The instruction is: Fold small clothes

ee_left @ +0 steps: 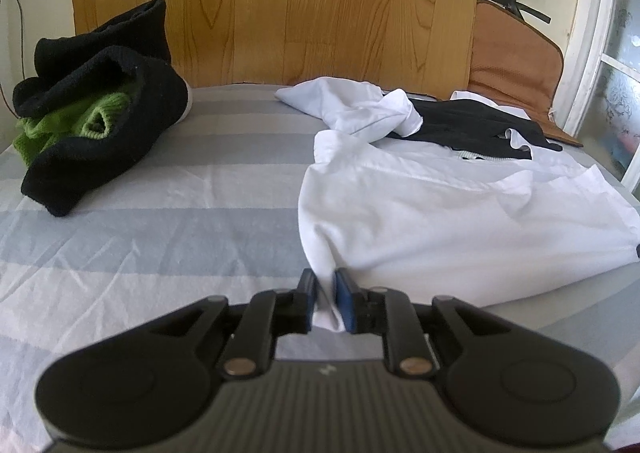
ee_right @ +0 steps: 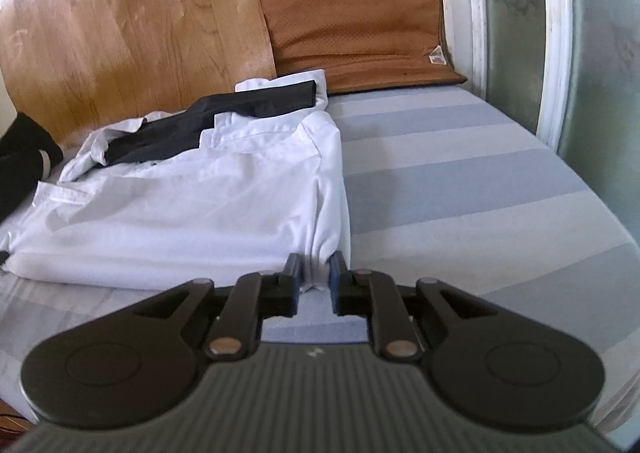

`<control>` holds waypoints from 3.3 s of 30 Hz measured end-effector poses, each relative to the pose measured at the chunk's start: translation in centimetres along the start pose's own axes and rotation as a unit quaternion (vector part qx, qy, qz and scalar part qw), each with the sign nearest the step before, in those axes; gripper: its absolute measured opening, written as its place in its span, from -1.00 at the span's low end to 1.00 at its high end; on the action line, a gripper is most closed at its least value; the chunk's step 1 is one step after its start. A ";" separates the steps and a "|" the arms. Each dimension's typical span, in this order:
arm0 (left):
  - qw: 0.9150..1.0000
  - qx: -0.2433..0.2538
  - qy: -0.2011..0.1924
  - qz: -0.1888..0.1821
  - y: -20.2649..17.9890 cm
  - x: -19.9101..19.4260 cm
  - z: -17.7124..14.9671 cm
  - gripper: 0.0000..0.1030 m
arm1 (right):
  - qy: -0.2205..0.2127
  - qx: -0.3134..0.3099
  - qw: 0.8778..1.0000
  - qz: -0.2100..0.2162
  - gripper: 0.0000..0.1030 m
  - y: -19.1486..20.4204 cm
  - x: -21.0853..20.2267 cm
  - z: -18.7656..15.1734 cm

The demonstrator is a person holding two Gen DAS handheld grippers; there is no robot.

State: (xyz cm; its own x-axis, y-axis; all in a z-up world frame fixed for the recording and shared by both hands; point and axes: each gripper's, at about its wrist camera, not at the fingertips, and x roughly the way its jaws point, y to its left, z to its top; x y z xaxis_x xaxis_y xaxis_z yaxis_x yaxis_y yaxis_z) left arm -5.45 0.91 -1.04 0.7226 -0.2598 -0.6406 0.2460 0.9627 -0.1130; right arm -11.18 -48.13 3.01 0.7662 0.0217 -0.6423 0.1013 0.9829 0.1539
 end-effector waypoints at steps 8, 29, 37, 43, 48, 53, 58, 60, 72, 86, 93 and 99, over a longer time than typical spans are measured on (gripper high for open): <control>1.000 0.001 -0.004 0.002 -0.1 -0.1 -0.2 -0.70 | -0.002 -0.026 0.999 -0.025 -0.52 1.3 -0.1 -0.3; 1.000 0.004 -0.002 0.003 -0.3 -0.1 -0.1 -0.69 | 0.022 -0.070 0.995 -0.072 -0.26 3.0 0.1 0.0; 1.000 0.011 0.001 0.009 -0.5 0.1 0.1 -0.67 | 0.027 -0.084 0.992 -0.086 -0.26 3.7 0.1 0.0; 1.000 0.011 0.000 0.009 -0.5 0.1 0.1 -0.67 | 0.028 -0.089 0.992 -0.089 -0.26 4.0 0.2 0.0; 1.000 0.011 0.000 0.009 -0.5 0.1 0.0 -0.67 | 0.028 -0.089 0.992 -0.090 -0.25 4.0 0.2 0.0; 1.000 0.010 -0.001 0.009 -0.5 0.1 0.0 -0.66 | 0.028 -0.090 0.991 -0.091 -0.23 3.9 0.2 0.0; 1.000 0.011 -0.002 0.009 -0.5 0.1 0.0 -0.66 | 0.029 -0.090 0.991 -0.094 -0.21 4.1 0.2 0.0; 1.000 0.011 -0.002 0.009 -0.5 0.1 -0.1 -0.66 | 0.029 -0.090 0.991 -0.094 -0.18 4.0 0.2 0.0; 1.000 0.010 0.002 0.007 -0.2 0.0 0.2 -0.45 | 0.030 -0.089 0.991 -0.100 -0.05 3.8 0.2 0.1; 0.998 -0.006 -0.058 -0.034 0.8 -3.2 3.9 -0.29 | -0.008 -0.102 0.991 -0.088 -0.05 5.0 -1.2 2.4; 0.998 0.021 -0.035 -0.052 -1.7 -0.2 3.6 -0.29 | 0.007 -0.111 0.990 -0.086 -0.05 5.2 0.2 2.8; 0.999 0.039 -0.001 -0.030 -2.1 2.1 2.3 -0.29 | 0.037 -0.115 0.987 -0.103 -0.03 4.5 2.2 2.1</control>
State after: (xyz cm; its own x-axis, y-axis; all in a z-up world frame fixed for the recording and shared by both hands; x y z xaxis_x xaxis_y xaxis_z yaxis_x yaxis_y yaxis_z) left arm -2.97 -1.84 -0.33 0.7065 -0.3170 -0.6328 0.3384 0.9366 -0.0913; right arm -7.73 -44.00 3.91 0.6955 -0.1783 -0.6960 0.0968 0.9831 -0.1551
